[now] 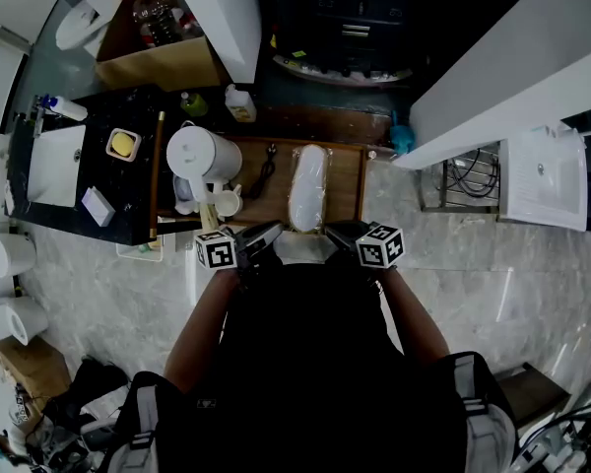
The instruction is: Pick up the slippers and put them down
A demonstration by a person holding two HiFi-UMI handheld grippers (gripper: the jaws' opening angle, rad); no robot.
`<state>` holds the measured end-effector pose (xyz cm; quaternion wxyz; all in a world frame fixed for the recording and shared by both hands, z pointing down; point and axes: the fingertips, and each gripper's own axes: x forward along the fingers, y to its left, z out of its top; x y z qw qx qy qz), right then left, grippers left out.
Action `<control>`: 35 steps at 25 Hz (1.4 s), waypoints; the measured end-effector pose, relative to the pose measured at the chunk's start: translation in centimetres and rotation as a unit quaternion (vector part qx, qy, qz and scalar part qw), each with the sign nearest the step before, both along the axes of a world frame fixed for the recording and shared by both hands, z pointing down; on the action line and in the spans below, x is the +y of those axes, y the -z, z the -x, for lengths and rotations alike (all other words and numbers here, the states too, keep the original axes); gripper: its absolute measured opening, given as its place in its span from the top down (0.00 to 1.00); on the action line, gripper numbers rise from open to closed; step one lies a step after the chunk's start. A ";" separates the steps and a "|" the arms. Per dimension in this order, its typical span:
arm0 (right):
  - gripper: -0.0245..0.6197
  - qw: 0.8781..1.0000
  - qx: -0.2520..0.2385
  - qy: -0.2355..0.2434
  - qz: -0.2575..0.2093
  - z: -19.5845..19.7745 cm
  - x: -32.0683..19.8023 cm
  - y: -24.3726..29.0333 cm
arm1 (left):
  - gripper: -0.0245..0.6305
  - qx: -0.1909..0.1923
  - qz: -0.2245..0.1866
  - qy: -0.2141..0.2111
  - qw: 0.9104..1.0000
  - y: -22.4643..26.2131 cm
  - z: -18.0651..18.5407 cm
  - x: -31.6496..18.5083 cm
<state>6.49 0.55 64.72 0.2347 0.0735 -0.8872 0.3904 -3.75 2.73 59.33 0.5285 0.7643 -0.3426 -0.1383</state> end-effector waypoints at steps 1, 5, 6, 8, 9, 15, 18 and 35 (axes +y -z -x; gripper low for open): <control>0.95 1.000 0.003 -0.002 0.002 -0.1 0.0 -0.4 | 0.94 -0.001 0.000 0.001 1.000 0.0 0.0 0.0; 0.95 1.000 0.013 -0.009 0.010 -0.2 0.1 -1.8 | 0.94 -0.006 0.001 0.002 1.000 0.0 0.4 0.5; 0.95 1.000 0.017 -0.009 0.010 -0.3 0.1 -2.2 | 0.94 -0.007 0.001 0.002 1.000 0.0 0.5 0.6; 0.95 1.000 0.027 -0.007 0.007 -0.4 0.1 -3.0 | 0.94 -0.010 0.002 0.004 1.000 0.1 0.6 0.6; 0.95 0.999 0.032 -0.007 0.005 -0.5 0.0 -3.3 | 0.94 -0.011 0.002 0.004 1.000 0.1 0.6 0.7; 0.94 0.999 0.043 -0.012 0.005 -0.4 -0.5 -5.1 | 0.94 -0.016 0.004 0.001 1.000 0.3 0.6 0.9; 0.91 0.999 0.049 -0.010 0.007 -0.3 -0.6 -5.9 | 0.94 -0.020 0.002 -0.001 1.000 0.5 0.5 0.8; 0.72 0.996 0.074 -0.008 0.050 0.4 -1.0 -10.0 | 0.94 -0.031 -0.004 -0.001 1.000 1.5 0.2 1.3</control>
